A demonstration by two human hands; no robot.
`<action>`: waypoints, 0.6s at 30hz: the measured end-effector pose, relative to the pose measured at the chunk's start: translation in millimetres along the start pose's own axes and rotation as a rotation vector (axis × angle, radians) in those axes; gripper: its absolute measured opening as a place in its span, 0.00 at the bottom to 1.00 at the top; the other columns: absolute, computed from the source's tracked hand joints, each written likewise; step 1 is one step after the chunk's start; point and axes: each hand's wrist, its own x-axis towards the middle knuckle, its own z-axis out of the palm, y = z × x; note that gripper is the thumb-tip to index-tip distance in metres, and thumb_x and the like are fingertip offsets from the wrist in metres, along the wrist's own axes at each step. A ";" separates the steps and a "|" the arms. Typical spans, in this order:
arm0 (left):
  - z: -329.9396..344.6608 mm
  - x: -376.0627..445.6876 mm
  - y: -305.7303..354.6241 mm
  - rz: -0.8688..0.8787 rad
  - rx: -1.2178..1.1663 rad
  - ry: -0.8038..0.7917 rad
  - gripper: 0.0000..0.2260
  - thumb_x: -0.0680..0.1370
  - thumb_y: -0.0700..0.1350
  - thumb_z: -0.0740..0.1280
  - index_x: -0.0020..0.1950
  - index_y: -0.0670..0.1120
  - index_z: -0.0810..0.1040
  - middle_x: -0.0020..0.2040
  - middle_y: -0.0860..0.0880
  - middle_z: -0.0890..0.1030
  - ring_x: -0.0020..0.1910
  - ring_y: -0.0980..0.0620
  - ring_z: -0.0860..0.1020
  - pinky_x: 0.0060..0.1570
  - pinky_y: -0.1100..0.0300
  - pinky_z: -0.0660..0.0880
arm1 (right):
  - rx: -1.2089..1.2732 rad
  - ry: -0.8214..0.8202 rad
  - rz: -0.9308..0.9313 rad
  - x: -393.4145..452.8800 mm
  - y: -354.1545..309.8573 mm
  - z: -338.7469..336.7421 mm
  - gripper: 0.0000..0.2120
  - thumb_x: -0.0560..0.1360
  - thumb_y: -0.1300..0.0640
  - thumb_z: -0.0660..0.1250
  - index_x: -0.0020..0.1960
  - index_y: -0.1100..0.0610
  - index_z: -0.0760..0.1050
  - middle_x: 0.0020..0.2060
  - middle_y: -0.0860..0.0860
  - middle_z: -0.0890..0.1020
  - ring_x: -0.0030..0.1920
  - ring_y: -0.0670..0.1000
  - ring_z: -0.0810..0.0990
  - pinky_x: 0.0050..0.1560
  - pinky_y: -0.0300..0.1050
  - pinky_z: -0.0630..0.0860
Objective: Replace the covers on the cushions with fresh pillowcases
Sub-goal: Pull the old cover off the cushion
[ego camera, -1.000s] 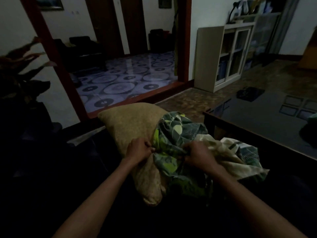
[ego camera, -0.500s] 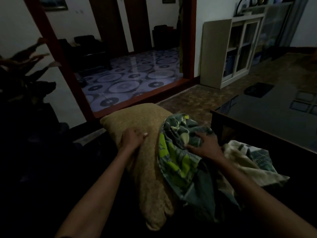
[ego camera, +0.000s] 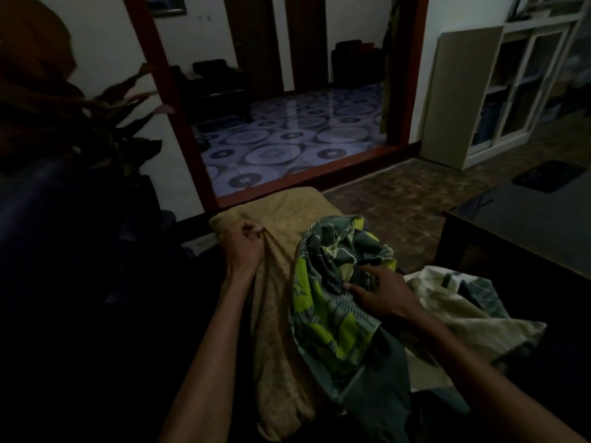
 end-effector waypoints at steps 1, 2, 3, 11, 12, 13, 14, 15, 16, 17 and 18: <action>-6.2 0.1 -4.3 -0.046 -0.001 -0.018 0.05 0.75 0.33 0.67 0.43 0.40 0.82 0.47 0.41 0.84 0.47 0.48 0.81 0.44 0.62 0.71 | -0.009 -0.007 0.015 -1.2 -0.9 5.5 0.18 0.75 0.42 0.73 0.61 0.49 0.82 0.55 0.47 0.84 0.57 0.50 0.82 0.50 0.42 0.74; -9.6 0.5 -10.0 -0.117 0.017 -0.063 0.04 0.76 0.37 0.68 0.45 0.40 0.83 0.49 0.40 0.85 0.50 0.45 0.82 0.48 0.59 0.74 | -0.019 -0.001 0.032 -1.4 0.5 9.5 0.14 0.75 0.43 0.73 0.56 0.50 0.83 0.50 0.48 0.85 0.53 0.51 0.82 0.46 0.41 0.73; -11.1 -2.1 -12.8 -0.181 0.058 -0.110 0.05 0.76 0.42 0.69 0.47 0.41 0.84 0.52 0.39 0.84 0.54 0.42 0.82 0.54 0.55 0.76 | -0.026 0.014 0.051 -1.1 2.2 11.2 0.12 0.75 0.44 0.74 0.51 0.51 0.84 0.45 0.48 0.85 0.50 0.52 0.83 0.43 0.42 0.73; 36.2 -21.5 -12.2 -0.156 0.237 -0.424 0.35 0.77 0.65 0.64 0.78 0.48 0.65 0.78 0.42 0.65 0.76 0.41 0.63 0.76 0.46 0.58 | -0.082 0.193 0.260 -9.9 32.0 -62.1 0.09 0.74 0.61 0.74 0.55 0.60 0.85 0.46 0.57 0.86 0.49 0.55 0.84 0.45 0.38 0.74; 45.6 -23.0 -19.5 -0.141 0.271 -0.467 0.35 0.78 0.67 0.60 0.79 0.49 0.62 0.79 0.44 0.62 0.77 0.41 0.61 0.76 0.45 0.56 | -0.098 0.243 0.303 -12.9 45.3 -75.7 0.10 0.74 0.61 0.74 0.54 0.61 0.85 0.47 0.59 0.86 0.51 0.57 0.85 0.47 0.41 0.75; 51.6 -24.2 -24.7 -0.123 0.301 -0.488 0.33 0.79 0.66 0.57 0.80 0.50 0.61 0.80 0.44 0.61 0.78 0.42 0.59 0.77 0.45 0.54 | -0.112 0.283 0.341 -15.7 57.3 -88.0 0.10 0.73 0.61 0.75 0.54 0.61 0.85 0.48 0.60 0.86 0.52 0.59 0.84 0.48 0.43 0.74; 55.5 -24.5 -28.6 -0.101 0.322 -0.485 0.32 0.81 0.65 0.56 0.80 0.50 0.60 0.80 0.45 0.60 0.78 0.43 0.58 0.77 0.44 0.53 | -0.135 0.306 0.365 -19.0 65.4 -97.9 0.11 0.73 0.59 0.75 0.54 0.60 0.85 0.49 0.60 0.86 0.52 0.59 0.84 0.48 0.43 0.74; 58.2 -23.1 -32.2 -0.098 0.346 -0.484 0.31 0.81 0.64 0.56 0.81 0.50 0.58 0.80 0.45 0.59 0.78 0.43 0.57 0.77 0.44 0.52 | -0.142 0.321 0.372 -20.5 70.9 -103.2 0.13 0.73 0.56 0.76 0.55 0.59 0.85 0.50 0.59 0.86 0.52 0.58 0.84 0.48 0.44 0.75; 59.9 -20.4 -31.5 -0.091 0.381 -0.492 0.32 0.81 0.63 0.55 0.81 0.50 0.58 0.81 0.45 0.58 0.79 0.43 0.57 0.77 0.43 0.52 | -0.113 0.327 0.361 -19.9 71.1 -105.8 0.17 0.72 0.51 0.78 0.57 0.58 0.83 0.51 0.56 0.86 0.52 0.57 0.83 0.49 0.46 0.77; 61.3 -16.6 -29.0 -0.087 0.411 -0.504 0.33 0.80 0.63 0.55 0.81 0.48 0.58 0.80 0.44 0.59 0.78 0.43 0.59 0.77 0.43 0.54 | -0.026 0.315 0.338 -17.1 66.3 -104.7 0.24 0.70 0.46 0.79 0.61 0.56 0.81 0.53 0.52 0.84 0.53 0.54 0.82 0.51 0.48 0.78; 62.9 -14.1 -23.8 -0.065 0.437 -0.517 0.33 0.79 0.63 0.55 0.80 0.46 0.61 0.79 0.42 0.62 0.76 0.42 0.62 0.76 0.44 0.57 | 0.107 0.271 0.304 -13.0 57.3 -99.8 0.31 0.67 0.41 0.80 0.65 0.53 0.77 0.55 0.48 0.81 0.54 0.51 0.80 0.54 0.49 0.79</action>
